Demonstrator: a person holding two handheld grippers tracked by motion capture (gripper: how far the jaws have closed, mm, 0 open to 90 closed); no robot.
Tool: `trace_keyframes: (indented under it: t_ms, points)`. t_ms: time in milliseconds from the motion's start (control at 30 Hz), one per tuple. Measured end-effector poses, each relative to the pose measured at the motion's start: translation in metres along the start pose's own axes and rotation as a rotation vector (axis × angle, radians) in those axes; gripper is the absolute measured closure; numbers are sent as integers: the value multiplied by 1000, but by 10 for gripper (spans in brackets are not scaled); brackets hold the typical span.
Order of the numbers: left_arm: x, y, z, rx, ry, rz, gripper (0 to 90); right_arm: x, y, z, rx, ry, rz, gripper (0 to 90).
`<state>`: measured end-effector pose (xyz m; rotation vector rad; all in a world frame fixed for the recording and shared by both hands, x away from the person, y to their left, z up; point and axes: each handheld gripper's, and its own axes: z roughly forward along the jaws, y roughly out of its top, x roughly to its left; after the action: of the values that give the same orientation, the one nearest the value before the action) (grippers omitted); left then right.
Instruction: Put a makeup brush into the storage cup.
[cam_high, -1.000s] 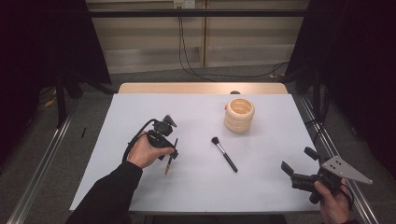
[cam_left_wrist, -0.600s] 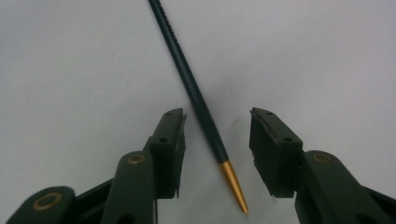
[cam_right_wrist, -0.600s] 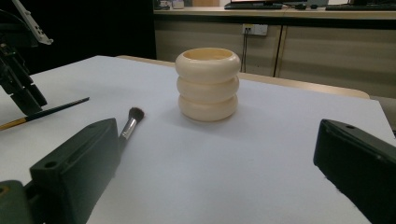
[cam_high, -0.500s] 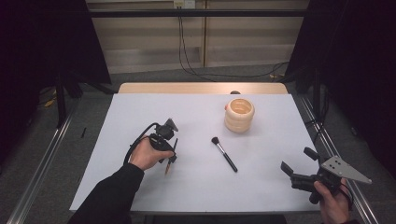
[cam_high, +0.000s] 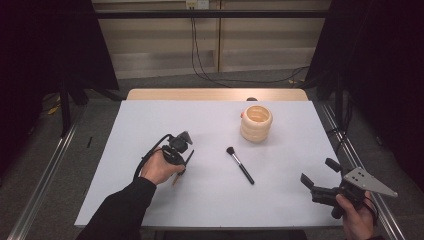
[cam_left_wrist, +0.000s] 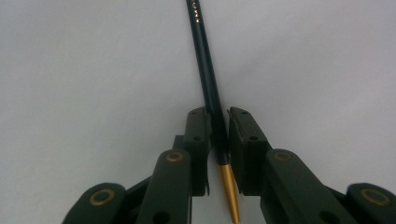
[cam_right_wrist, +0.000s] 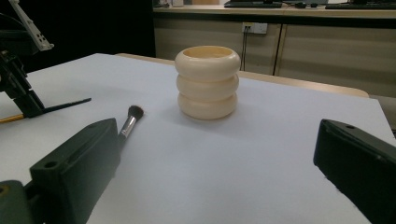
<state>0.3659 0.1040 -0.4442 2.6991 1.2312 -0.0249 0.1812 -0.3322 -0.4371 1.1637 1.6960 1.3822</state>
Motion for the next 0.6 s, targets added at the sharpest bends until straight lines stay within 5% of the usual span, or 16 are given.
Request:
trace_keyframes:
  t_ms: [333,600]
  points:
    - [0,1,1,0,18,21,832,0,0,0,0,-6,-1,3]
    - [8,-1,-1,-13,-38,0,835,-1,0,0,0,-5,5,2]
